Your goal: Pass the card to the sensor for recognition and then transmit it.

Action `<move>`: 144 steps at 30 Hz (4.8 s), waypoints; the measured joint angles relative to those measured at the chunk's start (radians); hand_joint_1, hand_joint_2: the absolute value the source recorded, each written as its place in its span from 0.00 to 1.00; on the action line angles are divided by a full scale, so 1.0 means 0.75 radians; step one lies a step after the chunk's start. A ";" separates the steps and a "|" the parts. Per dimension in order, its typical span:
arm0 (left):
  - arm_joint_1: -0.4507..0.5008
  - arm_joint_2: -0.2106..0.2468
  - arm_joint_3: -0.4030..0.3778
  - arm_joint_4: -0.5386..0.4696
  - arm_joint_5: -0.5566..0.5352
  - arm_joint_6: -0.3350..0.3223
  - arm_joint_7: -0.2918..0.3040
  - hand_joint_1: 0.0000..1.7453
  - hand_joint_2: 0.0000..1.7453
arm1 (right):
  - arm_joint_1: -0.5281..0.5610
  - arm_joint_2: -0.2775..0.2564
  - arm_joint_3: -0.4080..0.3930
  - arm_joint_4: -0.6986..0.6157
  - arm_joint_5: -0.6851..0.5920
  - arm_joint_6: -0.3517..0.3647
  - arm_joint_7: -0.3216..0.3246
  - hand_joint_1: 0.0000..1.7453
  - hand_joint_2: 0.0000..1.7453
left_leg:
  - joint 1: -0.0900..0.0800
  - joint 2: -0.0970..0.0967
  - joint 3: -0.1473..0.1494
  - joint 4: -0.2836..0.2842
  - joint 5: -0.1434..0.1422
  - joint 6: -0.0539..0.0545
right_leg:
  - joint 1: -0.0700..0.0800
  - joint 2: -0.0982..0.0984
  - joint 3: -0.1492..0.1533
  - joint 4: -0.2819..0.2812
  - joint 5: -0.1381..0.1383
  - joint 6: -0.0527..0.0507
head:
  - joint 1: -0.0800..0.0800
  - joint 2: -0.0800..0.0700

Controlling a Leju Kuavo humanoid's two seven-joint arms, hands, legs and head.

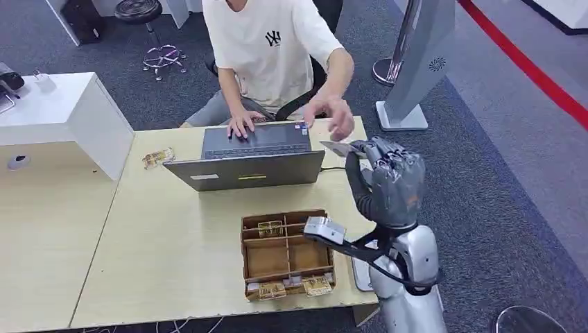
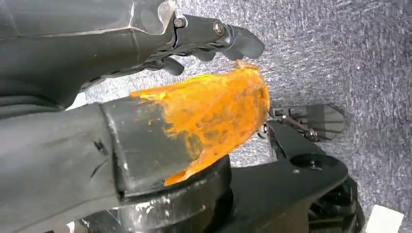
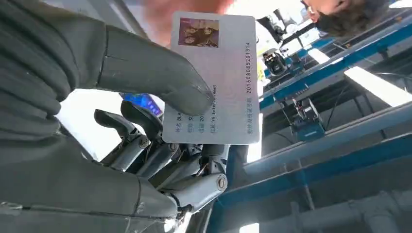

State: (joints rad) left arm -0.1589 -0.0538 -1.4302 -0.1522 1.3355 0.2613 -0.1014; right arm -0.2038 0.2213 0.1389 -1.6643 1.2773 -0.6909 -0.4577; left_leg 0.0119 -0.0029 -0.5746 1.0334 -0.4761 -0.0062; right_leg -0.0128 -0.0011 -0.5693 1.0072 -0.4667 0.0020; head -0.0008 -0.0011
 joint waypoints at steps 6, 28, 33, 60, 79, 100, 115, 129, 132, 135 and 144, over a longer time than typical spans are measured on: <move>-0.020 -0.008 -0.043 0.000 -0.021 -0.014 0.029 0.00 0.00 | -0.176 -0.001 0.047 0.167 0.143 0.000 0.135 1.00 1.00 | 0.000 0.000 0.000 0.000 0.003 -0.001 | 0.000 0.000 -0.001 0.000 0.002 0.000 | -0.001 0.000; -0.044 -0.025 -0.115 0.000 0.011 -0.028 0.039 0.00 0.00 | -0.314 -0.144 0.228 0.289 0.331 -0.002 0.461 0.00 1.00 | 0.000 -0.001 -0.007 0.000 0.005 0.000 | 0.000 0.000 -0.009 0.000 0.005 -0.001 | -0.001 0.000; -0.031 -0.025 -0.115 0.000 0.038 -0.025 0.022 0.00 0.00 | -0.146 -0.144 0.246 0.056 0.264 -0.003 0.321 0.00 1.00 | 0.000 -0.001 -0.009 0.000 0.005 0.000 | 0.000 0.000 -0.010 0.000 0.005 -0.001 | -0.001 0.000; 0.002 -0.023 -0.114 0.000 0.110 -0.005 -0.016 0.00 0.00 | 0.282 -0.027 0.247 -0.287 0.130 -0.002 -0.098 1.00 1.00 | 0.000 -0.001 -0.011 0.000 0.005 -0.001 | 0.000 0.000 -0.013 0.000 0.005 -0.001 | -0.001 0.000; 0.012 0.013 -0.114 0.008 0.183 0.015 -0.033 0.00 0.00 | 0.338 -0.222 0.463 0.092 0.050 -0.001 0.339 1.00 1.00 | 0.000 -0.001 -0.014 -0.001 0.006 -0.001 | 0.000 0.000 -0.015 0.000 0.005 -0.001 | -0.001 0.000; 0.016 0.027 -0.114 0.008 0.204 0.014 -0.037 0.00 0.00 | 0.195 -0.386 0.611 0.218 0.000 0.112 0.411 0.44 1.00 | 0.000 -0.001 -0.014 -0.001 0.006 -0.001 | 0.000 0.000 -0.015 0.000 0.006 -0.001 | -0.001 -0.001; 0.018 0.028 -0.114 0.008 0.206 0.013 -0.042 0.00 0.00 | 0.139 -0.417 0.620 0.251 -0.012 0.126 0.420 0.44 1.00 | 0.000 -0.001 -0.014 -0.001 0.006 -0.001 | 0.000 0.000 -0.015 0.000 0.006 -0.001 | -0.001 0.000; 0.018 0.032 -0.114 0.009 0.208 0.013 -0.044 0.00 0.00 | 0.126 -0.428 0.615 0.271 -0.045 0.135 0.439 0.42 1.00 | 0.000 -0.001 -0.014 -0.001 0.006 -0.001 | 0.000 0.000 -0.015 0.000 0.006 -0.001 | -0.001 0.000; 0.018 0.034 -0.114 0.009 0.208 0.013 -0.045 0.00 0.00 | 0.121 -0.430 0.604 0.293 -0.061 0.140 0.439 0.43 1.00 | 0.000 -0.001 -0.014 -0.001 0.006 -0.001 | 0.000 0.000 -0.015 0.000 0.006 -0.001 | -0.001 0.000; 0.018 0.035 -0.114 0.009 0.210 0.012 -0.046 0.00 0.00 | 0.118 -0.431 0.587 0.314 -0.075 0.142 0.437 0.42 1.00 | 0.000 -0.001 -0.014 -0.001 0.006 -0.001 | 0.000 0.000 -0.015 0.000 0.006 -0.001 | -0.001 -0.001; 0.018 0.039 -0.114 0.009 0.214 0.012 -0.047 0.00 0.00 | 0.106 -0.432 0.539 0.388 -0.104 0.165 0.411 0.45 1.00 | 0.000 -0.001 -0.014 -0.001 0.006 -0.001 | 0.000 0.000 -0.015 0.000 0.006 -0.001 | -0.001 -0.001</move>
State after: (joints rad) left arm -0.1457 -0.0244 -1.5160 -0.1457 1.4958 0.2701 -0.1370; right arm -0.1242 -0.1026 0.5432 -1.3729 1.1990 -0.5673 -0.1492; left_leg 0.0121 -0.0035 -0.5850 1.0329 -0.4718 -0.0071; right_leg -0.0126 -0.0014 -0.5806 1.0073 -0.4624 0.0013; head -0.0011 -0.0015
